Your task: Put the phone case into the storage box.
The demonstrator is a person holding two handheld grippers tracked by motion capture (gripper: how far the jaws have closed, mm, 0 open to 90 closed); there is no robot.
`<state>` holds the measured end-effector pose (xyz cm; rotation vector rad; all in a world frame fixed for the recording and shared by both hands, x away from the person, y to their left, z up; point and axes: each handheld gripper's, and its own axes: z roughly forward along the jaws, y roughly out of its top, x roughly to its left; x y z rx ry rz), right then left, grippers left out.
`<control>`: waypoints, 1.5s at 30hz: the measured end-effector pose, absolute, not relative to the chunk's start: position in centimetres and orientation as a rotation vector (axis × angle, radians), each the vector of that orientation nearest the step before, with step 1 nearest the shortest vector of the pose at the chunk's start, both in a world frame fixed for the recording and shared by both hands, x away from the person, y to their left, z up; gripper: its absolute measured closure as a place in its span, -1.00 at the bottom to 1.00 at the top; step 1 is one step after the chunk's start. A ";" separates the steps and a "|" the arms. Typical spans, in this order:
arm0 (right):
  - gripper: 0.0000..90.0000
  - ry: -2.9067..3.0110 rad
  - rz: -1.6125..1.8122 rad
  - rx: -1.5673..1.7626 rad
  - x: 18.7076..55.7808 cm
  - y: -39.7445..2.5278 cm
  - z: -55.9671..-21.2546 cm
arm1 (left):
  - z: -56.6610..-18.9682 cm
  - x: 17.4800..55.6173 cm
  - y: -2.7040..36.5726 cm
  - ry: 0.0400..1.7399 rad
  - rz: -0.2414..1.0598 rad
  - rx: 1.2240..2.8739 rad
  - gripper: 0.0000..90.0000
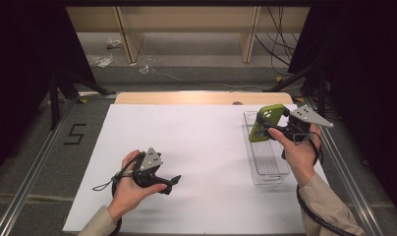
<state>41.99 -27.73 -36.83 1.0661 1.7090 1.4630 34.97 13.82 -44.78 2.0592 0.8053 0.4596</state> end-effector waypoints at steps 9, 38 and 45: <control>-0.61 1.708 1.443 1.077 42.2 -28.1 -36.9 | -44.8 35.0 13.8 0.805 0.459 2.059 -1.00; -0.61 1.689 1.399 1.108 43.6 -29.1 -37.4 | -44.8 35.0 13.9 0.810 0.459 2.053 -1.00; -0.61 1.684 1.392 1.111 44.0 -29.1 -37.5 | -44.8 35.0 13.9 0.810 0.458 2.054 -1.00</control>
